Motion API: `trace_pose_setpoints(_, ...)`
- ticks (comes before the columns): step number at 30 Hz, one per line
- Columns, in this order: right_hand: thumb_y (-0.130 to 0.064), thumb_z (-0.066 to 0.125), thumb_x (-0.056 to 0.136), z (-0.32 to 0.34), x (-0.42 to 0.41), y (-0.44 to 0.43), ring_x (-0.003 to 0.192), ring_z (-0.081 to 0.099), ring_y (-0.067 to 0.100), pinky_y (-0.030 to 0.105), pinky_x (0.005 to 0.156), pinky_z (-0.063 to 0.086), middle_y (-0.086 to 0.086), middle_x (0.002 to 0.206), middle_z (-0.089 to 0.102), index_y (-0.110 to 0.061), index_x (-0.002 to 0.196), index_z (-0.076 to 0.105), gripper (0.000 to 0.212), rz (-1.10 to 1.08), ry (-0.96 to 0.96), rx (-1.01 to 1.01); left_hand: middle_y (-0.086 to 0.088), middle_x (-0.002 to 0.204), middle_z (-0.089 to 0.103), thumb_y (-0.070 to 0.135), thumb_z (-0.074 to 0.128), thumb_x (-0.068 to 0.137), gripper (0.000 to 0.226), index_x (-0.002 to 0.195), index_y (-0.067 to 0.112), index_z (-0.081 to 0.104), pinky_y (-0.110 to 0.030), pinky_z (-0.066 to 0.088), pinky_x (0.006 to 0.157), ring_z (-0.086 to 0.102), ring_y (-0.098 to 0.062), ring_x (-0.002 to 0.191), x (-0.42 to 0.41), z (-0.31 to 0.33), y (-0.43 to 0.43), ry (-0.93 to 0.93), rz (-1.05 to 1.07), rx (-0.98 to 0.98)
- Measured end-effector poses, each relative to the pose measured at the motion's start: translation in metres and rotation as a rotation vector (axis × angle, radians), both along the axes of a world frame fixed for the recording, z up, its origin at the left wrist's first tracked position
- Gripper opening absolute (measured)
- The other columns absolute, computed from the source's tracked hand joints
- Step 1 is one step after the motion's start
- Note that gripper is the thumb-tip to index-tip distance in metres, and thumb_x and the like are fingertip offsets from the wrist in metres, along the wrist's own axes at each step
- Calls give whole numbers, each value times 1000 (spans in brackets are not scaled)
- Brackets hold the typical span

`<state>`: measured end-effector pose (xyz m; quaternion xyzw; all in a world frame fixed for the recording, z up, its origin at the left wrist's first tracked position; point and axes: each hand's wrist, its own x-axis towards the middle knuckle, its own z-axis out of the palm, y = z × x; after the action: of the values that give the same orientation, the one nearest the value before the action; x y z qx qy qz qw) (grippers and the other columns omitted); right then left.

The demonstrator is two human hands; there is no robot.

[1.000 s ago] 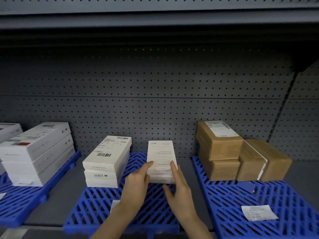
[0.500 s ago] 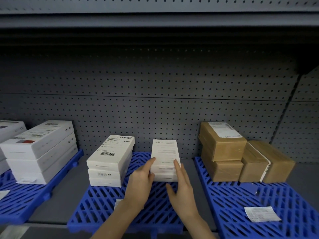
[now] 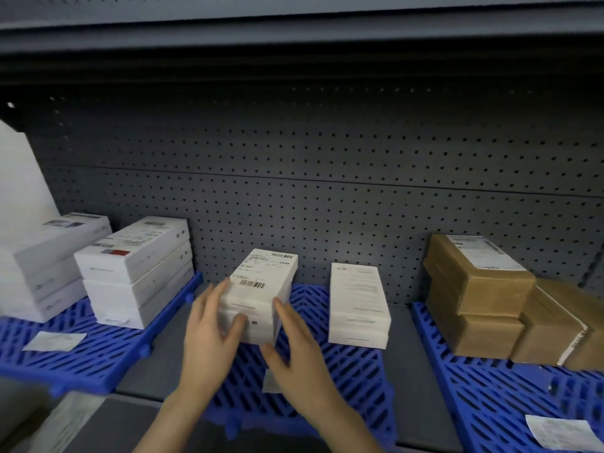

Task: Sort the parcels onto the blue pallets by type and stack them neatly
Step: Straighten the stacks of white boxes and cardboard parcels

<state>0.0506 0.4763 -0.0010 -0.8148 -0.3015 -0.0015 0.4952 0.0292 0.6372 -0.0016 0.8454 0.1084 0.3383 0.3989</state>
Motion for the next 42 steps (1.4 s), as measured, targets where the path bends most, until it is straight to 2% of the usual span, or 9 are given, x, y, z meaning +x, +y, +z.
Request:
trace_pose_setpoints(4, -33, 54, 94, -10, -2, 16, 140, 20, -5, 21, 114, 26, -21, 155, 19, -54, 141, 6, 71, -15, 52, 36, 12, 123, 51, 9, 66, 86, 51, 129, 33, 51, -46, 51, 94, 55, -15, 113, -6, -8, 12, -50, -46, 7)
trace_pose_setpoints(12, -29, 56, 94, -11, -3, 21, 135, 25, -8, -3, 97, 25, -22, 152, 22, -48, 145, 7, 74, -78, 67, 35, 12, 126, 45, 10, 67, 85, 52, 129, 33, 51, -42, 53, 91, 54, -12, 112, -8, -12, 14, -36, -32, 24)
trace_pose_setpoints(21, -32, 55, 95, 4, -14, -4, 131, 6, -26, -6, 99, 14, -35, 151, 9, -48, 145, 7, 71, -85, -6, 78, -2, 139, 41, 11, 67, 84, 46, 127, 20, 54, -41, 37, 104, 40, -20, 130, -15, 18, -13, -168, 129, 49)
trace_pose_setpoints(25, -37, 51, 96, 22, -19, -55, 137, 8, -18, 8, 112, 18, -37, 150, 7, -47, 147, 10, 66, -154, -74, 130, 3, 124, 51, 7, 64, 85, 40, 123, 18, 55, -30, 39, 95, 48, -11, 116, -11, 38, -74, -283, 3, 65)
trace_pose_setpoints(28, -39, 51, 95, 34, -16, -116, 136, 14, -16, 5, 108, 20, -36, 148, 15, -47, 145, 17, 60, -298, -167, 162, 15, 118, 54, 23, 58, 90, 42, 130, 28, 49, -24, 45, 91, 52, 1, 110, 0, 41, -129, -227, -192, 30)
trace_pose_setpoints(30, -41, 50, 94, 37, -13, -163, 135, 18, -15, 4, 107, 21, -35, 146, 20, -50, 141, 20, 57, -413, -220, 160, 21, 117, 57, 27, 58, 89, 48, 134, 36, 43, -27, 48, 92, 56, 0, 111, 5, 39, -169, -176, -319, -88)
trace_pose_setpoints(32, -42, 50, 92, 38, -7, -211, 135, 23, -12, 12, 108, 27, -34, 144, 23, -55, 136, 19, 55, -501, -220, 178, 23, 119, 57, 27, 61, 88, 55, 134, 46, 37, -29, 50, 92, 57, 0, 110, 11, 38, -213, -108, -389, -151)
trace_pose_setpoints(37, -41, 49, 93, 38, 18, -314, 137, 24, 0, 20, 105, 29, -21, 150, 21, -42, 146, 18, 61, -591, -88, 151, 32, 144, 29, 49, 60, 80, 74, 133, 67, 13, -30, 42, 104, 35, 5, 131, 34, 25, -309, 9, -513, -238)
trace_pose_setpoints(42, -37, 55, 93, 35, 43, -352, 140, 20, 3, 23, 112, 23, -15, 153, 24, -34, 150, 16, 69, -524, -59, 40, 26, 154, 19, 51, 65, 78, 89, 145, 55, 5, -44, 32, 114, 20, 0, 142, 60, 12, -350, 12, -491, -292)
